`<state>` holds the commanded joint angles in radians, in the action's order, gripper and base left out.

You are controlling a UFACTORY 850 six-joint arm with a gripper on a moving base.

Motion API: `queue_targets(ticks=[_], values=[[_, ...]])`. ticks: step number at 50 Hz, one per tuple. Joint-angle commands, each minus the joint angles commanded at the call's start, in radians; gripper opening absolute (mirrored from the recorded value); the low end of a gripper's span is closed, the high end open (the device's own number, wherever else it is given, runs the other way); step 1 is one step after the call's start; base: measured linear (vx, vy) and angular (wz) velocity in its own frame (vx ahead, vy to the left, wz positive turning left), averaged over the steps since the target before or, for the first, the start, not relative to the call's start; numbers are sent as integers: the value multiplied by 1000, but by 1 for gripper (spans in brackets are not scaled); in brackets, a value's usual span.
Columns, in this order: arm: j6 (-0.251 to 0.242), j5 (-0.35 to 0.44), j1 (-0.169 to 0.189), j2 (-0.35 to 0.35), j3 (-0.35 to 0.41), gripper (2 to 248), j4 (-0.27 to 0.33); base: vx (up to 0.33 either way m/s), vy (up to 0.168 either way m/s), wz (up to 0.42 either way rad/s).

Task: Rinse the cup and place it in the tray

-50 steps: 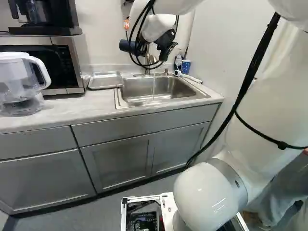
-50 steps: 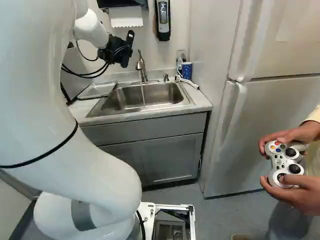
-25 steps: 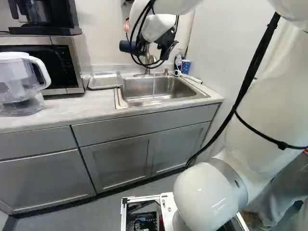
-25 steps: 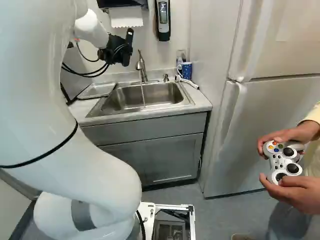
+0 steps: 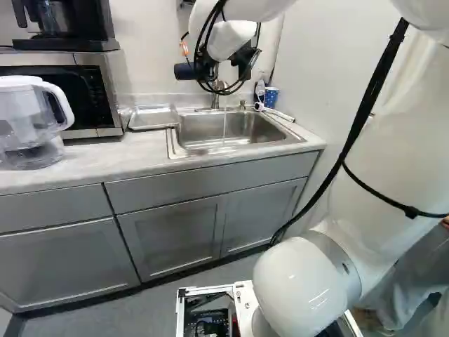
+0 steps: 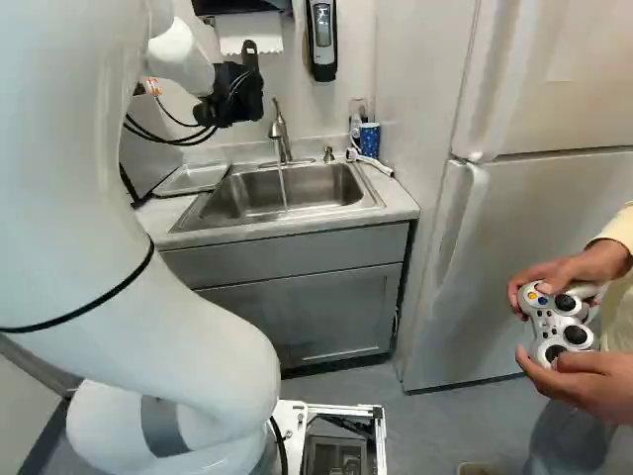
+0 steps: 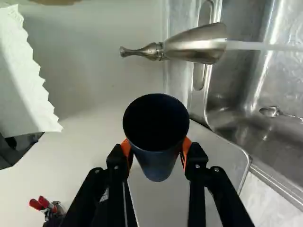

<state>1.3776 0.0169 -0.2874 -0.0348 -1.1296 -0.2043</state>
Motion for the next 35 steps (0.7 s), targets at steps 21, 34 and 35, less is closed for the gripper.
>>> queue_targets(ticks=[21, 34, 35], values=[[-221, 0, 0, 0, 0, 121, 0, 0, 0, 0], [-358, 0, 0, 0, 0, 121, 0, 0, 0, 0], [-368, 0, 0, 0, 0, 121, 0, 0, 0, 0]])
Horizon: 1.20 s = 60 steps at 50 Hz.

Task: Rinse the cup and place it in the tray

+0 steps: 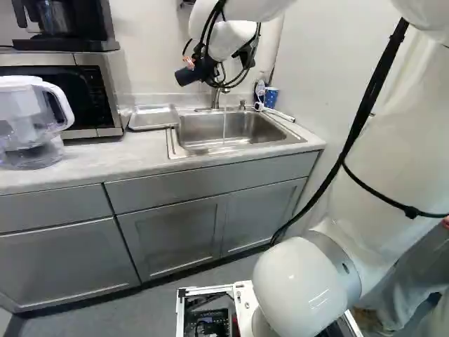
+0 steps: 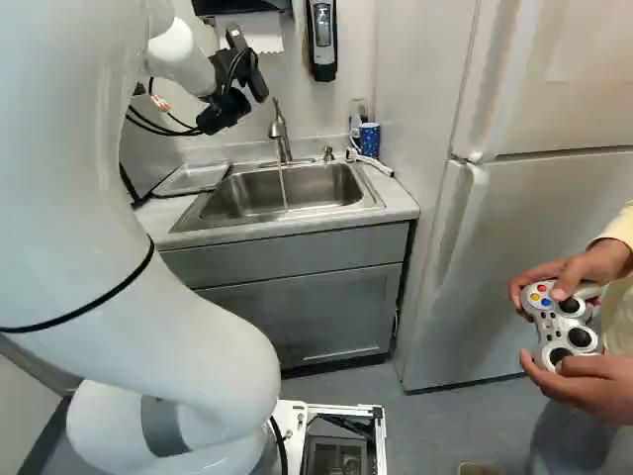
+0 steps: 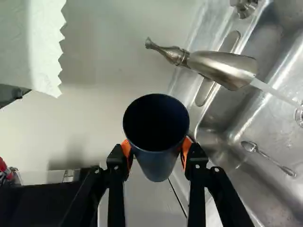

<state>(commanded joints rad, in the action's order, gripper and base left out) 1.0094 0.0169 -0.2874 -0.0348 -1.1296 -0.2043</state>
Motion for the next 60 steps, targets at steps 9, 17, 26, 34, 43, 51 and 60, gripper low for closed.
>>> queue_targets(ticks=[9, 17, 26, 34, 43, 51, 60], values=[[-95, 0, 0, 0, 0, 121, 0, 0, 0, 0], [-181, 0, 0, 0, 0, 121, 0, 0, 0, 0], [-274, 0, 0, 0, 0, 121, 0, 0, 0, 0], [-358, 0, 0, 0, 0, 121, 0, 0, 0, 0], [-452, 0, 0, 0, 0, 121, 0, 0, 0, 0], [-536, 0, 0, 0, 0, 121, 0, 0, 0, 0], [-631, 0, 0, 0, 0, 121, 0, 0, 0, 0]])
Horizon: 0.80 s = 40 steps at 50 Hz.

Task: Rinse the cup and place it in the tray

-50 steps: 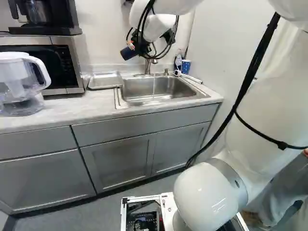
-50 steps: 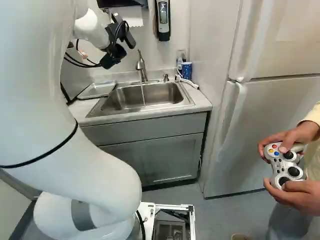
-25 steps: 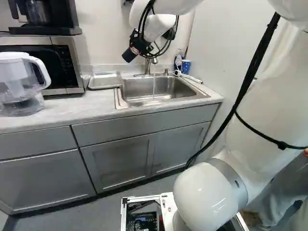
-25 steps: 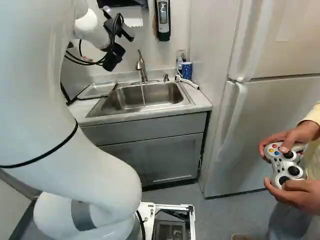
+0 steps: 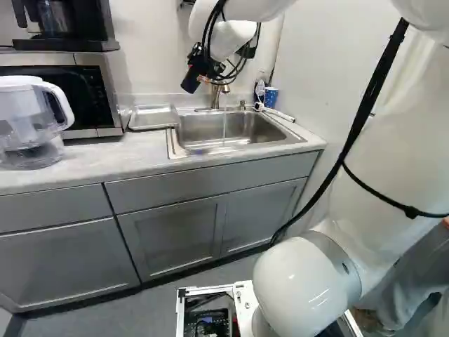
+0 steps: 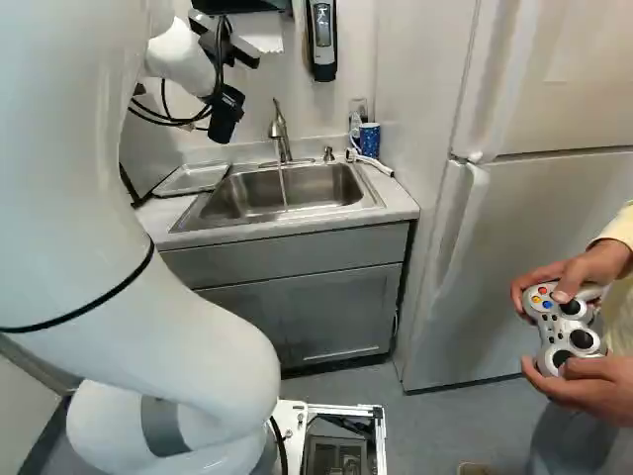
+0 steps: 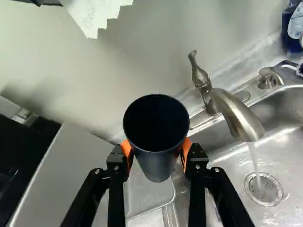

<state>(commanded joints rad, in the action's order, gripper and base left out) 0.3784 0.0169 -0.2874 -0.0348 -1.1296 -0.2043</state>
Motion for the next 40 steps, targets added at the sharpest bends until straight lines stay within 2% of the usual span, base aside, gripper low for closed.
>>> queue_targets(ticks=[40], values=[[-420, 0, 0, 0, 0, 121, 0, 0, 0, 0]])
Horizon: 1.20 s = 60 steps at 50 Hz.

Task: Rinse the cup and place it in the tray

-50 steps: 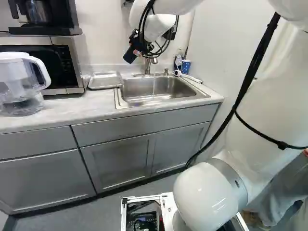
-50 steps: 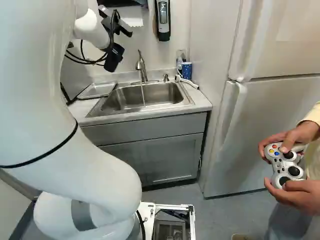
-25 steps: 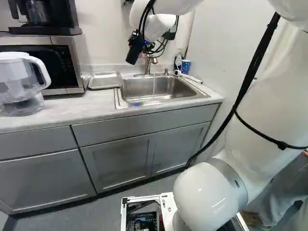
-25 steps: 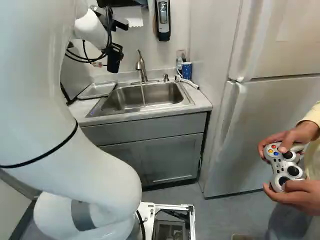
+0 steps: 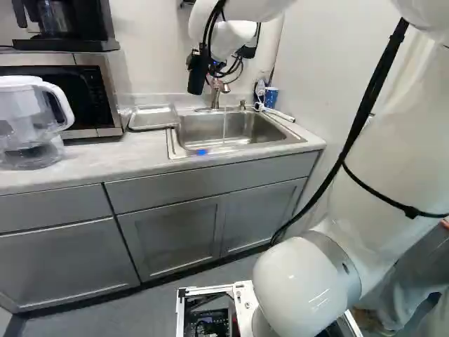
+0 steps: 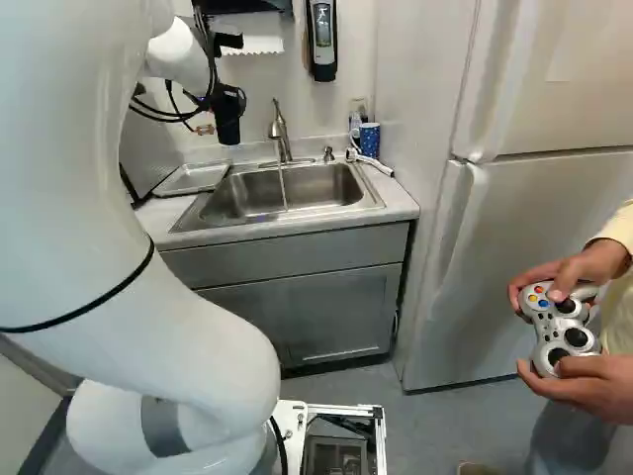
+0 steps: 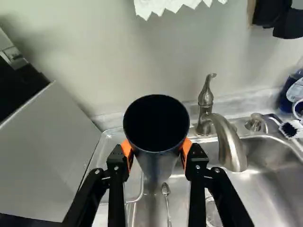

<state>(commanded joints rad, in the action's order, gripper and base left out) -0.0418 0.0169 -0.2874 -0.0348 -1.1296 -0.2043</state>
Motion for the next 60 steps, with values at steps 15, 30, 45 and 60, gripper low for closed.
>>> queue_targets(ticks=[15, 30, 45, 60], values=[[-52, 0, 0, 0, 0, 121, 0, 0, 0, 0], [-52, 0, -13, 12, -12, 121, 0, 0, 0, 0], [-52, 0, -52, 42, -42, 121, 0, 0, 0, 0], [-52, 11, -92, 70, -70, 121, 0, 0, 0, 0]])
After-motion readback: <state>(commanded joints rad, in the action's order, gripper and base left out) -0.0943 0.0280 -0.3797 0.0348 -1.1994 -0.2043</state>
